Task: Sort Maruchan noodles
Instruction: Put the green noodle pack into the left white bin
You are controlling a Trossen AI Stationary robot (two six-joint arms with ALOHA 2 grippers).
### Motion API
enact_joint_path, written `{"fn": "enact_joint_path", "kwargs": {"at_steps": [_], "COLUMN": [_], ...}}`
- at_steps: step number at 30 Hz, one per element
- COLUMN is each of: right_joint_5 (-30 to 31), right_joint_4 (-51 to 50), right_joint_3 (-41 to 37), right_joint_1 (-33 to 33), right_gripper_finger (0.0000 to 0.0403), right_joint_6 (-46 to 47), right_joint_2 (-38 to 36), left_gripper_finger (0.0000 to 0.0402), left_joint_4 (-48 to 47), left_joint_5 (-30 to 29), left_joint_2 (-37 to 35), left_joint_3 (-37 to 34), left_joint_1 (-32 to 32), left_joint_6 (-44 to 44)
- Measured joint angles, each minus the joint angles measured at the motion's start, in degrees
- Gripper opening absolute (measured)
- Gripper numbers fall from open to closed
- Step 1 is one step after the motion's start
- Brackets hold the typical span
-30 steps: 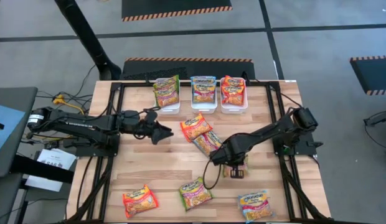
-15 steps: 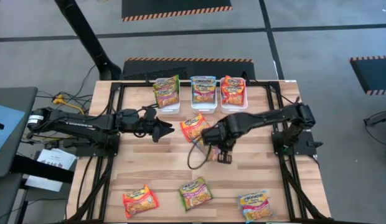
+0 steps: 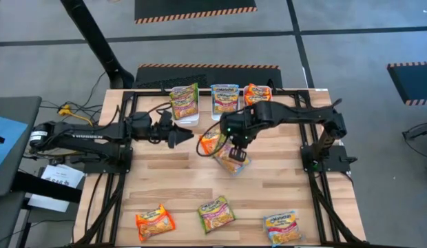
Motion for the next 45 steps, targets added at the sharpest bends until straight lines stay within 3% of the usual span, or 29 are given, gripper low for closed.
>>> {"fn": "enact_joint_path", "kwargs": {"at_steps": [11, 34, 45], "right_joint_5": [-0.1, -0.2, -0.1], "right_joint_4": [4.6, 6.3, 5.4], "right_joint_3": [1.3, 1.3, 1.3], "right_joint_1": [-2.4, -3.6, -3.8], "right_gripper_finger": [0.0001, 0.0001, 0.0001], "right_joint_6": [1.1, 2.0, 1.9], "right_joint_2": [0.0, 0.1, 0.1], "left_gripper_finger": [0.0206, 0.0206, 0.0194], "left_joint_4": [-3.1, -3.1, -3.4], "left_joint_5": [7.4, 23.6, 26.4], "left_joint_2": [1.4, 25.9, 32.8], "left_joint_3": [4.1, 20.4, 25.5], "left_joint_1": [4.8, 5.4, 5.4], "left_joint_6": [4.2, 13.8, 14.3]}}
